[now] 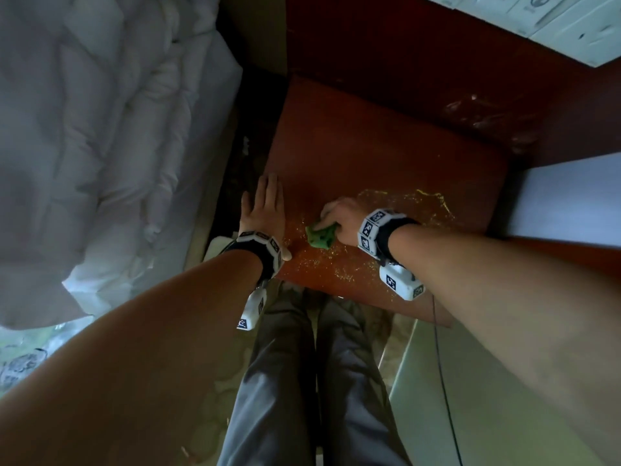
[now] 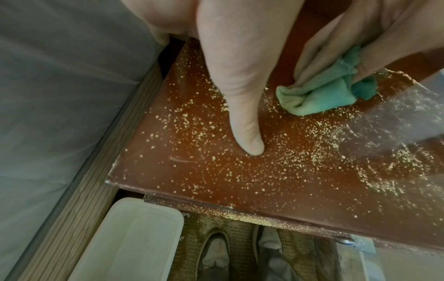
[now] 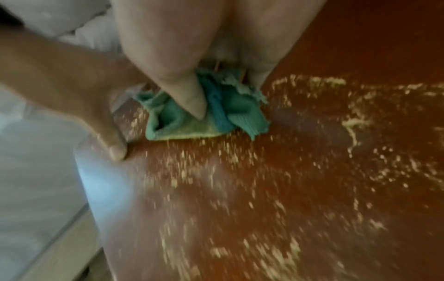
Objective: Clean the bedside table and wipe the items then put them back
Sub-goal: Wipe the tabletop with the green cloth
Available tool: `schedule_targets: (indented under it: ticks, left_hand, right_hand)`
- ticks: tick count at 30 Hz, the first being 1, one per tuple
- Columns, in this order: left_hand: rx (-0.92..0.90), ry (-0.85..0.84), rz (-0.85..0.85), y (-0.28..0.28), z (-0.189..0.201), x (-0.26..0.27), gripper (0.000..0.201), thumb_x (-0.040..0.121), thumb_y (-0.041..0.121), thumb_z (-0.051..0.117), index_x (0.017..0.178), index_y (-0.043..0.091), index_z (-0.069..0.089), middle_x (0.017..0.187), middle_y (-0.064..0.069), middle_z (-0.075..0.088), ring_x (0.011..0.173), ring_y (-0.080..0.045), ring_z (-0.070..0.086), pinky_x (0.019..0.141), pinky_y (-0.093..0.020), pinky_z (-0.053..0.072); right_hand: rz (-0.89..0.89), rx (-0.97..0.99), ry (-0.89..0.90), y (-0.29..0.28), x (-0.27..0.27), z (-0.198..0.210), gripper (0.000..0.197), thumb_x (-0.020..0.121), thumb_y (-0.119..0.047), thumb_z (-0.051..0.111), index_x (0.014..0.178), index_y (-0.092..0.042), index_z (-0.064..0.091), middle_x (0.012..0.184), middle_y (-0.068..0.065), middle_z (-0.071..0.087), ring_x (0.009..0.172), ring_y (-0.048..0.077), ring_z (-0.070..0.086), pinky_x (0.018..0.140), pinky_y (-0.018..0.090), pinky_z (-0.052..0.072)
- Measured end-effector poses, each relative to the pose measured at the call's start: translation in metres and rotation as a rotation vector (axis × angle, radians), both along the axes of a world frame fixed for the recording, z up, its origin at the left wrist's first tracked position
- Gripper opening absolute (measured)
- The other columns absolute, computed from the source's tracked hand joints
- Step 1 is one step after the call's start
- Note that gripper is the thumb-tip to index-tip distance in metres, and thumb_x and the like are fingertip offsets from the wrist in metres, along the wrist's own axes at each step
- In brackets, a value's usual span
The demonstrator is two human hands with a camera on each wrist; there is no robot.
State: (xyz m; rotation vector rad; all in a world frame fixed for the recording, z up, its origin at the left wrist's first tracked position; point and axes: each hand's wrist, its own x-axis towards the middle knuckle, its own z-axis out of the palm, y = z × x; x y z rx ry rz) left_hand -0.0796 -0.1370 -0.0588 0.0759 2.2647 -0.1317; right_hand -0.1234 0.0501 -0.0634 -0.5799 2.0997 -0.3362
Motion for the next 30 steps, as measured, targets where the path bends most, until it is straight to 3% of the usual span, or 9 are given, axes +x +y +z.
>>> schedule_targets:
  ticks: [4, 6, 8, 11, 18, 20, 23, 26, 30]
  left_hand:
    - [-0.003, -0.007, 0.003, 0.001, -0.002, -0.001, 0.158, 0.051, 0.062, 0.088, 0.153, 0.002, -0.017, 0.159, -0.016, -0.025, 0.149, -0.034, -0.017, 0.121, -0.055, 0.007]
    - [0.003, 0.002, 0.008, 0.001, -0.003, -0.001, 0.158, 0.051, 0.061, 0.088, 0.152, 0.001, -0.018, 0.159, -0.016, -0.025, 0.149, -0.034, -0.017, 0.122, -0.054, 0.007]
    - [0.004, 0.009, 0.008, 0.001, -0.004, -0.001, 0.158, 0.051, 0.061, 0.088, 0.152, 0.001, -0.019, 0.159, -0.016, -0.025, 0.149, -0.034, -0.016, 0.122, -0.054, 0.008]
    - [0.008, 0.018, 0.02, 0.001, -0.007, 0.0, 0.159, 0.049, 0.059, 0.089, 0.152, 0.002, -0.018, 0.16, -0.016, -0.024, 0.15, -0.034, -0.015, 0.121, -0.053, 0.008]
    - [-0.012, 0.038, -0.013, 0.0, -0.006, 0.002, 0.159, 0.049, 0.064, 0.087, 0.153, 0.002, -0.015, 0.16, -0.016, -0.022, 0.15, -0.034, -0.012, 0.121, -0.052, 0.009]
    - [-0.008, 0.043, -0.011, 0.001, -0.006, 0.002, 0.159, 0.048, 0.062, 0.088, 0.153, 0.003, -0.016, 0.16, -0.016, -0.022, 0.15, -0.034, -0.012, 0.121, -0.053, 0.008]
    - [-0.017, 0.042, -0.015, 0.001, -0.003, 0.002, 0.16, 0.048, 0.062, 0.088, 0.153, 0.003, -0.017, 0.16, -0.016, -0.024, 0.15, -0.034, -0.013, 0.121, -0.053, 0.008]
    - [-0.01, 0.036, -0.018, 0.0, -0.003, 0.002, 0.158, 0.051, 0.063, 0.086, 0.153, 0.004, -0.019, 0.159, -0.015, -0.025, 0.15, -0.033, -0.015, 0.121, -0.054, 0.006]
    - [0.05, 0.068, -0.028, 0.001, 0.007, -0.002, 0.146, 0.059, 0.069, 0.078, 0.155, 0.008, -0.012, 0.162, -0.012, -0.017, 0.151, -0.032, -0.012, 0.12, -0.056, 0.003]
  right_hand:
    - [-0.359, -0.075, 0.12, 0.01, -0.024, 0.013, 0.041, 0.09, -0.003, 0.057, 0.117, -0.032, 0.068, 0.113, -0.013, 0.059, 0.086, 0.014, 0.063, 0.067, 0.028, 0.056]
    - [-0.506, -0.063, 0.288, 0.023, -0.043, 0.017, 0.04, 0.09, -0.004, 0.055, 0.116, -0.031, 0.069, 0.113, -0.011, 0.06, 0.088, 0.018, 0.062, 0.07, 0.033, 0.055]
    - [-0.568, -0.045, 0.394, 0.037, -0.059, 0.015, 0.04, 0.089, -0.003, 0.052, 0.118, -0.025, 0.069, 0.116, -0.005, 0.06, 0.095, 0.021, 0.059, 0.071, 0.027, 0.048]
    - [-0.621, -0.007, 0.395, 0.054, -0.075, 0.008, 0.042, 0.091, -0.004, 0.049, 0.122, -0.025, 0.067, 0.121, 0.001, 0.057, 0.099, 0.025, 0.057, 0.077, 0.026, 0.046]
    - [-0.448, 0.029, 0.394, 0.056, -0.032, -0.001, 0.049, 0.09, -0.001, 0.051, 0.128, -0.028, 0.064, 0.139, -0.004, 0.051, 0.117, 0.025, 0.053, 0.081, 0.021, 0.043]
    - [-0.361, 0.053, 0.339, 0.057, -0.007, 0.005, 0.053, 0.091, 0.0, 0.052, 0.131, -0.034, 0.06, 0.142, -0.005, 0.048, 0.112, 0.022, 0.055, 0.075, 0.026, 0.051]
    - [-0.247, 0.087, 0.218, 0.055, 0.025, 0.013, 0.055, 0.094, -0.004, 0.052, 0.134, -0.042, 0.053, 0.143, -0.01, 0.046, 0.107, 0.016, 0.055, 0.064, 0.019, 0.045]
    - [-0.193, 0.079, 0.098, 0.057, 0.024, 0.013, 0.051, 0.093, -0.007, 0.054, 0.13, -0.042, 0.058, 0.135, -0.012, 0.056, 0.112, 0.017, 0.057, 0.087, 0.028, 0.052]
    - [-0.435, 0.025, 0.023, 0.061, 0.008, 0.018, 0.046, 0.086, -0.007, 0.066, 0.126, -0.03, 0.065, 0.118, -0.004, 0.068, 0.074, 0.007, 0.062, 0.054, 0.016, 0.047]
